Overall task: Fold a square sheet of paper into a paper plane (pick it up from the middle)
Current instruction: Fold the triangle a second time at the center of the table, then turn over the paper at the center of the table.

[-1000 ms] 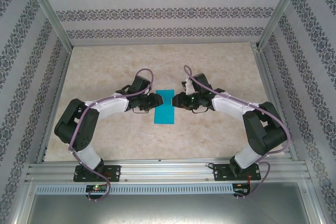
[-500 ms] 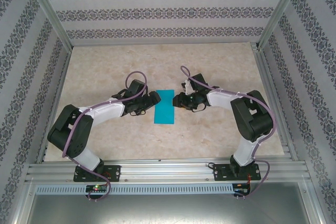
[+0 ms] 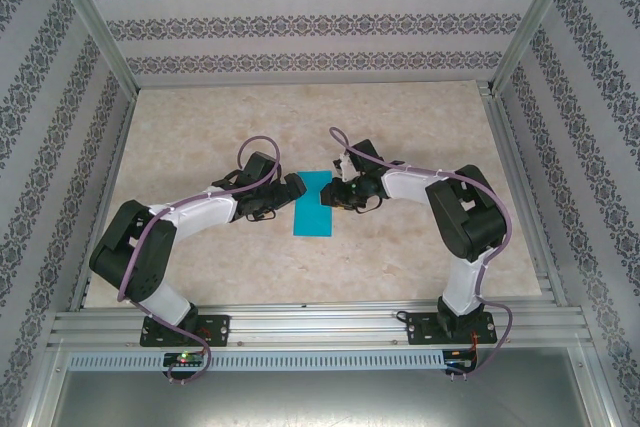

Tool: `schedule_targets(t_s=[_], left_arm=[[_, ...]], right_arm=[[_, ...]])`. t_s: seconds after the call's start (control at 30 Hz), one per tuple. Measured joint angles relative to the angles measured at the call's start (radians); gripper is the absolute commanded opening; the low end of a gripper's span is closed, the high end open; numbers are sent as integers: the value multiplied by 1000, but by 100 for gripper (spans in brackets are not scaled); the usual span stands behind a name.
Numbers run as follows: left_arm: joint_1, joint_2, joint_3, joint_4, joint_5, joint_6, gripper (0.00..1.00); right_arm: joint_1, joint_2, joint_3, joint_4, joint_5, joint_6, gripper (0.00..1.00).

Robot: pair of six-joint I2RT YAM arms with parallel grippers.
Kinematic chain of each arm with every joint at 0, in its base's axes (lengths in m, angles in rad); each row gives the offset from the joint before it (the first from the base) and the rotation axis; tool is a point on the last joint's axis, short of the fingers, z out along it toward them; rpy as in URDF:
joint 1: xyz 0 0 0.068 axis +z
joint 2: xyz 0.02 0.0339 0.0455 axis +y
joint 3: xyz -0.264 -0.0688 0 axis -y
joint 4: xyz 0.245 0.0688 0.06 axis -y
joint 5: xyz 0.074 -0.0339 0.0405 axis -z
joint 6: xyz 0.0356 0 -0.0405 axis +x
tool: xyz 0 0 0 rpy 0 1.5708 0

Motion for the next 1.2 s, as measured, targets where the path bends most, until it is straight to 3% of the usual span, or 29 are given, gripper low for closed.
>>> schedule_targets(t_s=[0.2,0.5,0.7,0.9,1.2], left_arm=[[0,0,0,0,21,3,100],[0,0,-3,43,140,3,100],[0,0,-3,60,200,4,99],[0,19,-4,97,257,-2,90],[-2,97,-5,154,334,-13,73]], right_arm=[[0,0,0,0,-24,-5,30],[0,1,0,-4,-21,-70,29],[0,24,0,-3,-23,-107,17],[-5,21,-25,48,-25,-101,7],[-32,1,-82,136,-55,-49,6]])
